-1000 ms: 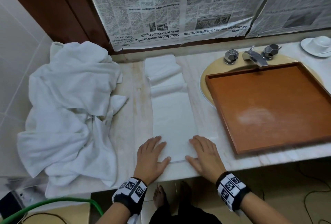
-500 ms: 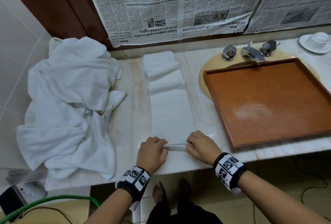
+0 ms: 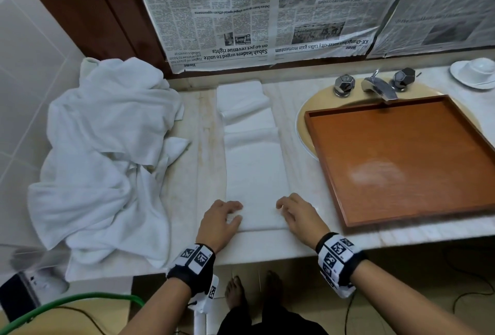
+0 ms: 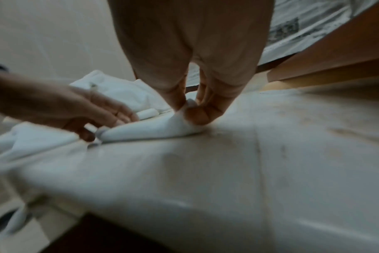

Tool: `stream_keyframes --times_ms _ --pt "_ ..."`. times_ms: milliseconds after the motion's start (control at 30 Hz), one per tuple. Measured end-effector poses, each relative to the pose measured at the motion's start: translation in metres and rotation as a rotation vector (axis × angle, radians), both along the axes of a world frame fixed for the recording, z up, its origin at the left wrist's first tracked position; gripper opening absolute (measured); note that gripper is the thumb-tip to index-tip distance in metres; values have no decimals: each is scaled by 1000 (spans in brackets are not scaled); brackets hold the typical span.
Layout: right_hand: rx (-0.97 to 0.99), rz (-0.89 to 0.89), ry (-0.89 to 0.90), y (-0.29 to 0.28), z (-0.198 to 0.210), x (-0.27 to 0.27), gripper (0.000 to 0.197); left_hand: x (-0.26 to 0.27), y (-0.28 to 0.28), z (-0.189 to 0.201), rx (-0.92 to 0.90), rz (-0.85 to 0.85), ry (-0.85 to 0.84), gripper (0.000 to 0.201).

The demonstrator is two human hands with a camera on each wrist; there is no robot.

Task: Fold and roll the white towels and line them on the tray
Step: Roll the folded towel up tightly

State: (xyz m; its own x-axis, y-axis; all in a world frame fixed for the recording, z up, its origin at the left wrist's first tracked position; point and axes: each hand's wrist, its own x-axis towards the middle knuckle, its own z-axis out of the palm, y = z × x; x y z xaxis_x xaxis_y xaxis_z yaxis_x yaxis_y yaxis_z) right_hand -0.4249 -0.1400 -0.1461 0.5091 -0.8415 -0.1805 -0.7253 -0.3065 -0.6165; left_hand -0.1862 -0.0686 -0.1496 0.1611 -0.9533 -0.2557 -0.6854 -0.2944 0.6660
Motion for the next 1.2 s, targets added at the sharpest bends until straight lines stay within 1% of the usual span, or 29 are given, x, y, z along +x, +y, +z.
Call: stream_keyframes --times_ms 33,100,133,167,200,233,267,300,333,400,433,467,500,533,600,633,700,767,800,867,967,1033,1100,1133,1167,1200 --pt "-69 39 62 3 -5 1 16 -2 2 -3 -41 -3 -34 22" --pt "-188 115 162 10 -12 2 13 -8 6 -6 -134 -43 -189 15" --pt "-230 151 183 11 -11 2 9 -9 7 -8 -181 -95 -269 15" --pt "-284 194 206 11 -9 2 5 -11 8 -10 -212 -161 -337 20" --pt "-332 231 247 12 -6 1 11 -13 9 -10 -211 -217 -393 24" --pt "-376 278 302 12 -6 0 19 -15 9 -10 -230 -245 -435 24" --pt "-393 298 356 12 -2 -1 23 -16 10 -7 -230 -257 -448 16" --pt "-399 306 390 12 1 0 23 -17 11 -5 -235 -262 -442 8" --pt "-401 309 413 12 3 1 20 -18 11 -3 -219 -264 -428 15" --pt "-389 308 401 14 2 6 8 -20 13 -2 -160 -296 -433 32" --pt "-362 301 383 14 1 7 2 -20 13 -3 -153 -307 -449 34" --pt "-333 284 349 11 1 6 7 -20 12 -3 -148 -311 -462 33" --pt "-269 255 271 7 0 6 16 -20 9 -5 -157 -310 -467 31" --pt "-188 188 189 0 1 6 23 -20 7 -4 -157 -296 -452 29" --pt "11 93 113 -12 9 2 28 -19 3 -3 -158 -237 -407 33" --pt "71 48 60 -15 11 0 31 -18 0 -2 -132 -204 -368 37" --pt "147 -41 -38 -16 14 -3 31 -18 -3 3 -40 -100 -238 44" --pt "102 -68 -70 -12 11 -4 24 -18 -3 6 -29 7 -128 42" --pt "67 -66 -61 -10 8 -3 20 -18 -3 7 -36 33 -106 37" --pt "-17 -46 -38 -3 -1 -4 16 -20 -1 6 -59 54 -82 24" --pt "-164 24 38 4 -8 -3 13 -20 2 -5 -123 35 -82 19" --pt "-264 108 120 9 -6 -2 17 -17 3 -11 -167 -19 -161 13" --pt "-310 191 198 14 -2 -4 31 -14 5 -12 -183 -84 -301 12" --pt "-328 210 222 16 0 -4 35 -14 6 -10 -182 -126 -371 18" --pt "-343 215 238 17 0 -4 35 -15 8 -7 -179 -177 -430 27" --pt "-355 215 248 19 -1 -3 32 -16 11 -2 -166 -230 -478 34"
